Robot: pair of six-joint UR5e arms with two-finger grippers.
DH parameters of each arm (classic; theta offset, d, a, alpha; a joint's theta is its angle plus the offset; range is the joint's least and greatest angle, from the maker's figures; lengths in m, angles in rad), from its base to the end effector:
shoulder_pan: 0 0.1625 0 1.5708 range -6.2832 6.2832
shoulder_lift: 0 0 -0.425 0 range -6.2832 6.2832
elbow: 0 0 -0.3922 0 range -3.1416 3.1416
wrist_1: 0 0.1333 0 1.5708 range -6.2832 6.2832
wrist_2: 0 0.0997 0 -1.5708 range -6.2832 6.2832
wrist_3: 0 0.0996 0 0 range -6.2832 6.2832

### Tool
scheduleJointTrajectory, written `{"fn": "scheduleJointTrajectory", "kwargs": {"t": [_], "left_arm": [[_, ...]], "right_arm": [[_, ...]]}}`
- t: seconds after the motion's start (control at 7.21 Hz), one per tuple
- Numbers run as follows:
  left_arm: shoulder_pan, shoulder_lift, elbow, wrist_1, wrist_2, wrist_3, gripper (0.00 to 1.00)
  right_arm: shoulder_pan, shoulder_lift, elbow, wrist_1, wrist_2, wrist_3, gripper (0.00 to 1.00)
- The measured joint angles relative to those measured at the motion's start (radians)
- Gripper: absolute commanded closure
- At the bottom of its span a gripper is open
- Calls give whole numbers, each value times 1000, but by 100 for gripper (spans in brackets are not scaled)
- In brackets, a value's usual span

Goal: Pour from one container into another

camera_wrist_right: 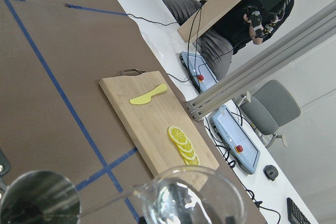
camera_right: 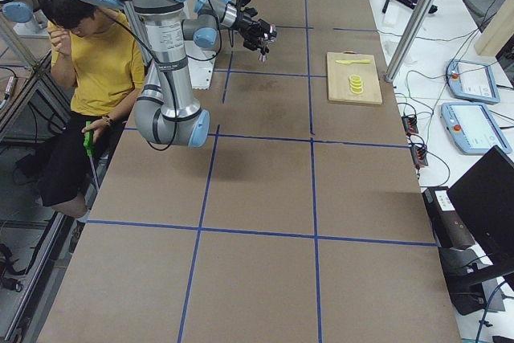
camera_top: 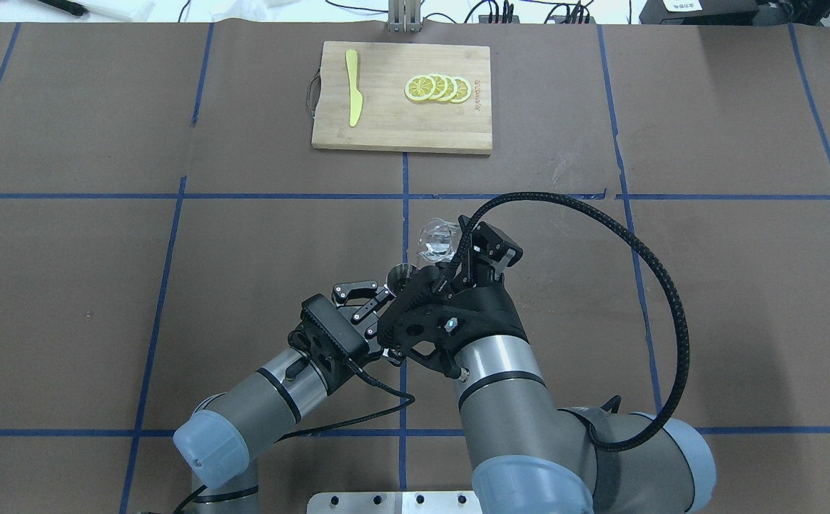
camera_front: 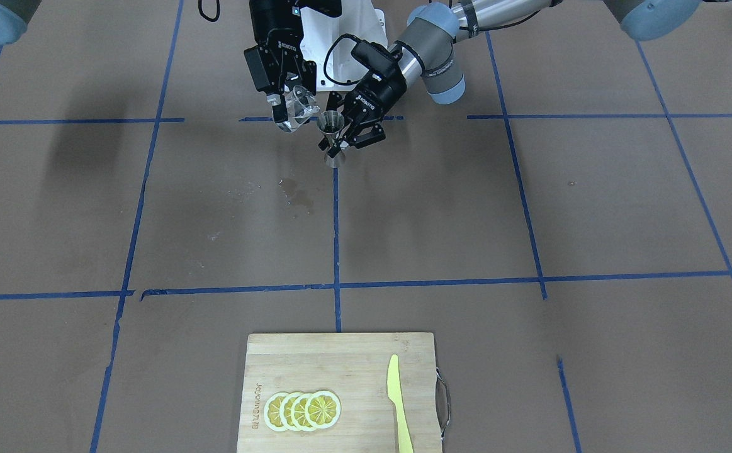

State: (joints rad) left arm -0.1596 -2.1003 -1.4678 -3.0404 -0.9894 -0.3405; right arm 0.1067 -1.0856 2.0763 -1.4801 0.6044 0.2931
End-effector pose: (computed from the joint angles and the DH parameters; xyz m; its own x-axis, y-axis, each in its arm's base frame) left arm 0.5810 -0.2839 0.2460 0.5041 0.7167 -0.4819 0.5134 0.2000 0.8345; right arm -0.4842 -0.2683 0.1490 0.8843 -0.4524 -0.1153 0.2214 0.1888 0.9567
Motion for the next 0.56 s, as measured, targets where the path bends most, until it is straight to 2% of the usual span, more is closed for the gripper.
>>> {"fn": "scheduleJointTrajectory", "kwargs": {"t": [0.56], "left_arm": [[0, -6, 2, 0, 0, 0, 100]], "right_arm": [[-2, 8, -3, -17, -1, 0, 100]]}}
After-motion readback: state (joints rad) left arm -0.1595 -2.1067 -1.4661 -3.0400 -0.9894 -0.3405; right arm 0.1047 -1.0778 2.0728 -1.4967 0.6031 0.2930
